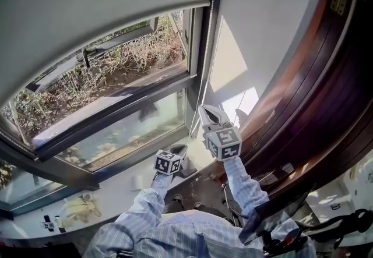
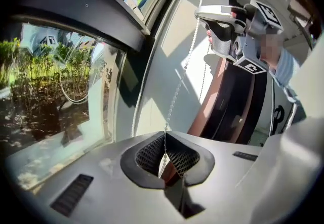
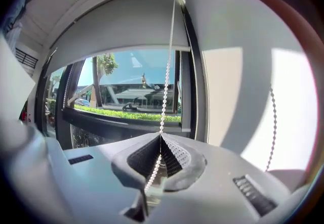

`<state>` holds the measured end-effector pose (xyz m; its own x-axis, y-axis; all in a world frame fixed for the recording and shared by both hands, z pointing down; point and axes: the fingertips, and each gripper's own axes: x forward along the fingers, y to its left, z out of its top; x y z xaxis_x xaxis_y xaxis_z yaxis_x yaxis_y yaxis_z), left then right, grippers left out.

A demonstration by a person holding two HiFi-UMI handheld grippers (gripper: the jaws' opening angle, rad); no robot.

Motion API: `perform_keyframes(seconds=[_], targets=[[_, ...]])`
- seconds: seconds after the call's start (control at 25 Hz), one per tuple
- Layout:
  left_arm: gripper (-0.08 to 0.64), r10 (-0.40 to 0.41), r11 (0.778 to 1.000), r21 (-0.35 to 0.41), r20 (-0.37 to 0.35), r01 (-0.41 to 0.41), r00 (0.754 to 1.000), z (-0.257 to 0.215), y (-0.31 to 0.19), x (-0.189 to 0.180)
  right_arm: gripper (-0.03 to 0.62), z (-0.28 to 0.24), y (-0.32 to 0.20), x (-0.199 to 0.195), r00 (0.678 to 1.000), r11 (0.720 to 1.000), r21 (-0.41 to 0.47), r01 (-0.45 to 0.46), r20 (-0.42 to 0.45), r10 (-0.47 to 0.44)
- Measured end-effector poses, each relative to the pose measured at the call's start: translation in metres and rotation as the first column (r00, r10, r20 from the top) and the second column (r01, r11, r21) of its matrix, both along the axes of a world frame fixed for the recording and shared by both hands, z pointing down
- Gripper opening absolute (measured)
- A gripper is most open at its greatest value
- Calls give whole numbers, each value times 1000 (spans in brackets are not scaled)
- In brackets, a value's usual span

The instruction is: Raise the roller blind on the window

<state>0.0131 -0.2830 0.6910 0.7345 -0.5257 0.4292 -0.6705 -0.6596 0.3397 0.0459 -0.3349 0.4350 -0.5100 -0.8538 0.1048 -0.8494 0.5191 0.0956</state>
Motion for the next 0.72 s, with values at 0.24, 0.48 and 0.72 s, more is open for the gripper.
perform_keyframes(seconds=[0.24,0.48,0.72], targets=[[129,-92,953,273,-153,132,984,-86,1,-23,6,29,-5,9,1000,998,-55,-24,-16,23],[137,70,814,562,-347,147,935,-297,-16,-17,6,28,-7,-1,1000,998,-55,-9,-9,8],[137,235,666,741,-319,87,918,-472,-42,19,6,29,1,-10,1000,999,-52,4,13,-4]])
